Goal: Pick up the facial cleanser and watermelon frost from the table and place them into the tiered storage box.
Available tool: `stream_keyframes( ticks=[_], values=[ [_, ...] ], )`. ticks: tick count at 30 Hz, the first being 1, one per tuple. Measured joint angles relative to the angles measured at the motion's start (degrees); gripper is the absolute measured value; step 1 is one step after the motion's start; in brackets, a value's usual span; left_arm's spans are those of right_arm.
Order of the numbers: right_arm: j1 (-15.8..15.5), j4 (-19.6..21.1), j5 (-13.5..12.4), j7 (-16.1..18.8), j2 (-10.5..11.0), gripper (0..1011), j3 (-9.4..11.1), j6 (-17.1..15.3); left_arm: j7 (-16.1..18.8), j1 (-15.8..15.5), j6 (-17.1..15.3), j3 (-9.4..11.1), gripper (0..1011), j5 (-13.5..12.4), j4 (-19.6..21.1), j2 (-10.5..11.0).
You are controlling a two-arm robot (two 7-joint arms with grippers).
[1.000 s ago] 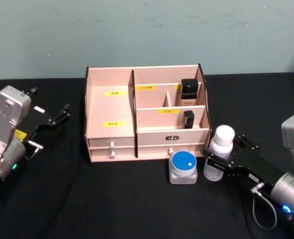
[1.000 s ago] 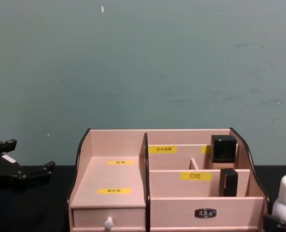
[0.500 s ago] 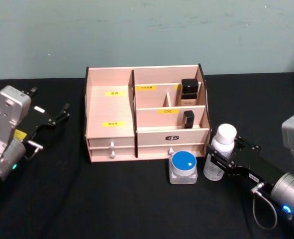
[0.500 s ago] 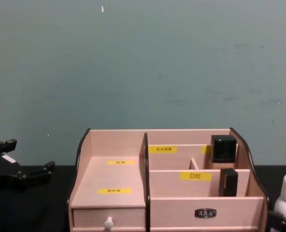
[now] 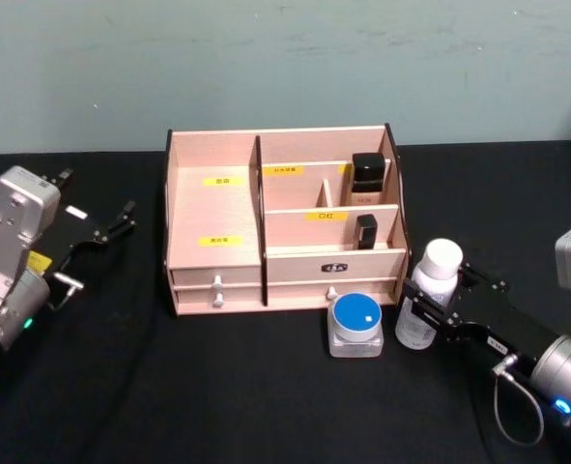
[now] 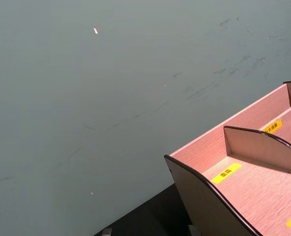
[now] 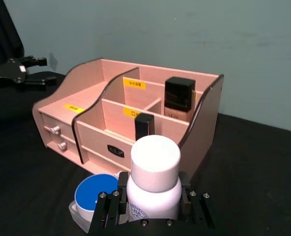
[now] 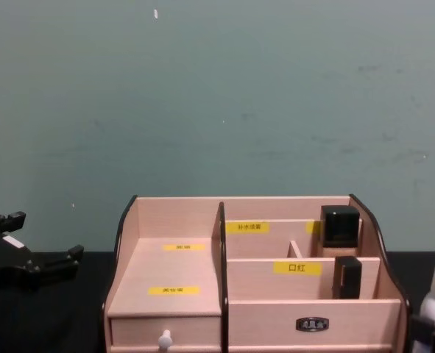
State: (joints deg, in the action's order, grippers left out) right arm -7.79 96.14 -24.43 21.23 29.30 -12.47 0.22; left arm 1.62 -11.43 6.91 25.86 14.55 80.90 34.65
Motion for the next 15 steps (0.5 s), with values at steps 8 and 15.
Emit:
stream_keyframes(
  ticks=[8,15],
  values=[
    [0.12,2.74,0.33,1.16,0.97,602,0.39,-0.14,0.00,0.00,0.00,0.00,1001,0.00,0.00,0.00],
    [2.71,5.29,0.82,2.33,1.51,602,-0.49,-1.15,0.00,0.00,0.00,0.00,1001,0.00,0.00,0.00]
  ],
)
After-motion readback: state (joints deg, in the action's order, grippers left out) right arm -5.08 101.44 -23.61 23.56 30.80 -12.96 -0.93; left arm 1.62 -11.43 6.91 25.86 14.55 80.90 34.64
